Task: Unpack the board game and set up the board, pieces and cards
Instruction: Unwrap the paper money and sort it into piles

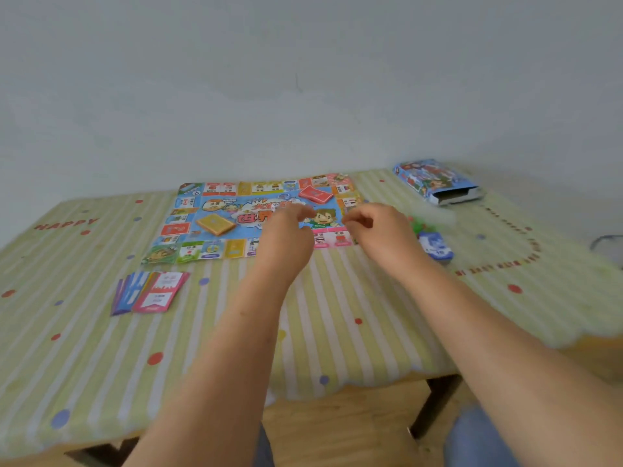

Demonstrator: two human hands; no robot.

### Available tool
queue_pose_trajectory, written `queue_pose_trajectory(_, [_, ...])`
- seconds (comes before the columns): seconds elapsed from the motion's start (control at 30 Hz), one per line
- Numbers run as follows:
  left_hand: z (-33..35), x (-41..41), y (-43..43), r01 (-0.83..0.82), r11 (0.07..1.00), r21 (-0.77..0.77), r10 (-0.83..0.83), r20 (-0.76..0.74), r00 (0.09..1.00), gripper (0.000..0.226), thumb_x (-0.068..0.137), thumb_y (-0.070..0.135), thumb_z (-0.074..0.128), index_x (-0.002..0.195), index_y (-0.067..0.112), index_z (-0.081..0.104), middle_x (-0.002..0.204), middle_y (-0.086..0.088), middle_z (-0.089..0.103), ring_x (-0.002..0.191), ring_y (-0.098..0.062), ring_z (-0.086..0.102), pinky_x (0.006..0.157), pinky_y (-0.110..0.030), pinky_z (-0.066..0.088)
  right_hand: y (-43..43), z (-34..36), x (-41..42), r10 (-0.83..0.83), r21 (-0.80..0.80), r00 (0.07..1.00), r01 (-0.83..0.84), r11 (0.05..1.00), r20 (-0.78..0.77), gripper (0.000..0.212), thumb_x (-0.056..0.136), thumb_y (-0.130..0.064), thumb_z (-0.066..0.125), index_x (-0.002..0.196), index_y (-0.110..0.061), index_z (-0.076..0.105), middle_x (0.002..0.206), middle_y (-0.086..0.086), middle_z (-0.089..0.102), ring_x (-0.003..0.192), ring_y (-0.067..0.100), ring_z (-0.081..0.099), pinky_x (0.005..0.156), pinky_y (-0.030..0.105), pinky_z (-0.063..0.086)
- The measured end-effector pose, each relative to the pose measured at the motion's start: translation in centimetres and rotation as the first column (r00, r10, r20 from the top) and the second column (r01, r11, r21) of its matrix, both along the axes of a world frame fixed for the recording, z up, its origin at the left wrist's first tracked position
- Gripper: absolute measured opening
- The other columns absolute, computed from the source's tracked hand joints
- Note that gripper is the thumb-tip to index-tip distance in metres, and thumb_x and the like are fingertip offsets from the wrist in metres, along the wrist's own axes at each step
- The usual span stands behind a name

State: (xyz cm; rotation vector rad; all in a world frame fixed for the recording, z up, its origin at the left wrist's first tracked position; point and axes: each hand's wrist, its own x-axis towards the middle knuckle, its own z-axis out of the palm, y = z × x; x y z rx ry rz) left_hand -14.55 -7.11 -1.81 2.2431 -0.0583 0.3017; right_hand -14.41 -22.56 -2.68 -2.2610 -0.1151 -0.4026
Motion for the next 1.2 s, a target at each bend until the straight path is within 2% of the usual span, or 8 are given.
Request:
queue_pose_trajectory(0.07, [-0.1,0.0,-1.7,0.040,0.999,0.003,-0.040,-0.007,0.999,0.045,0.089,-0.001,0.041,0.123,0.022,0.059,0.129,0.004,0.057,0.092,-0.006,0.051,0.063,-0.014,0.036,-2.1,0.0,-0.5,-0.069,0.036,0.998,0.069,0.997,-0.005,0.017,0.090,-0.015,0.061,0.099,-0.020,0.074,0.088,-0.010,0.066,0.081,0.006,0.059,0.066,0.018,0.039])
queue_pose_trajectory(0.13, [-0.2,0.1,-3.2,0.073,0.997,-0.002,-0.074,-0.015,0.997,0.045,0.090,0.000,0.042,0.125,0.023,0.059,0.129,0.005,0.057,0.102,-0.008,0.054,0.070,-0.016,0.038,-3.9,0.2,-0.9,-0.122,0.033,0.992,0.123,0.992,-0.011,0.017,0.090,-0.014,0.060,0.099,-0.019,0.074,0.092,-0.008,0.068,0.084,0.007,0.060,0.068,0.018,0.040])
queue_pose_trajectory(0.23, [-0.3,0.0,-5.9,0.140,0.990,-0.003,-0.140,-0.030,0.990,0.043,0.089,0.003,0.044,0.125,0.023,0.059,0.128,0.005,0.058,0.099,-0.008,0.053,0.065,-0.018,0.038,-6.7,0.1,-1.3,-0.185,0.011,0.983,0.185,0.983,-0.001,0.017,0.091,-0.015,0.059,0.098,-0.020,0.074,0.093,-0.009,0.068,0.082,0.006,0.060,0.062,0.007,0.038])
queue_pose_trajectory(0.37, [-0.9,-0.1,-9.2,0.207,0.978,-0.006,-0.207,-0.030,0.978,0.039,0.088,0.005,0.047,0.120,0.022,0.061,0.121,0.003,0.062,0.102,-0.010,0.055,0.076,-0.020,0.039,-9.6,-0.6,-1.8,-0.271,-0.050,0.963,0.271,0.961,0.015,0.017,0.091,-0.014,0.058,0.096,-0.021,0.073,0.093,-0.009,0.068,0.079,0.007,0.059,0.061,0.015,0.038])
queue_pose_trajectory(0.5, [-1.9,-0.2,-11.5,0.248,0.969,0.010,-0.247,-0.038,0.968,0.035,0.089,0.009,0.050,0.119,0.022,0.062,0.120,0.003,0.062,0.109,-0.013,0.056,0.081,-0.020,0.038,-11.2,-1.8,-2.1,-0.299,-0.122,0.954,0.300,0.946,0.024,0.017,0.090,-0.014,0.059,0.098,-0.019,0.072,0.104,-0.003,0.069,0.092,0.013,0.060,0.074,0.022,0.039])
queue_pose_trajectory(0.73, [-3.1,-0.2,-13.7,0.244,0.969,-0.036,-0.246,-0.042,0.968,0.028,0.091,0.017,0.052,0.115,0.022,0.064,0.116,0.002,0.061,0.100,-0.014,0.059,0.076,-0.028,0.050,-13.0,-0.7,-2.7,-0.226,-0.149,0.971,0.213,0.966,-0.074,0.023,0.087,-0.014,0.063,0.107,-0.023,0.070,0.101,-0.010,0.065,0.091,0.006,0.055,0.074,0.020,0.037])
queue_pose_trajectory(0.9, [-4.4,-0.2,-13.9,0.234,0.972,-0.029,-0.234,0.002,0.972,0.021,0.090,0.019,0.054,0.105,0.022,0.068,0.107,0.003,0.063,0.099,-0.013,0.057,0.076,-0.023,0.042,-13.9,0.8,-1.9,-0.145,-0.232,0.956,0.084,0.969,-0.257,0.031,0.085,-0.018,0.068,0.115,-0.023,0.069,0.104,-0.009,0.065,0.093,0.008,0.059,0.064,0.017,0.039])
queue_pose_trajectory(1.2, [-4.8,-0.2,-13.6,0.254,0.967,-0.035,-0.253,0.033,0.967,0.019,0.090,0.022,0.057,0.106,0.021,0.067,0.108,0.003,0.061,0.100,-0.012,0.057,0.083,-0.027,0.047,-13.2,2.6,-1.2,-0.115,-0.416,0.900,-0.079,0.906,-0.421,0.053,0.082,-0.026,0.074,0.132,-0.027,0.056,0.121,-0.003,0.060,0.099,0.014,0.056,0.077,0.026,0.041])
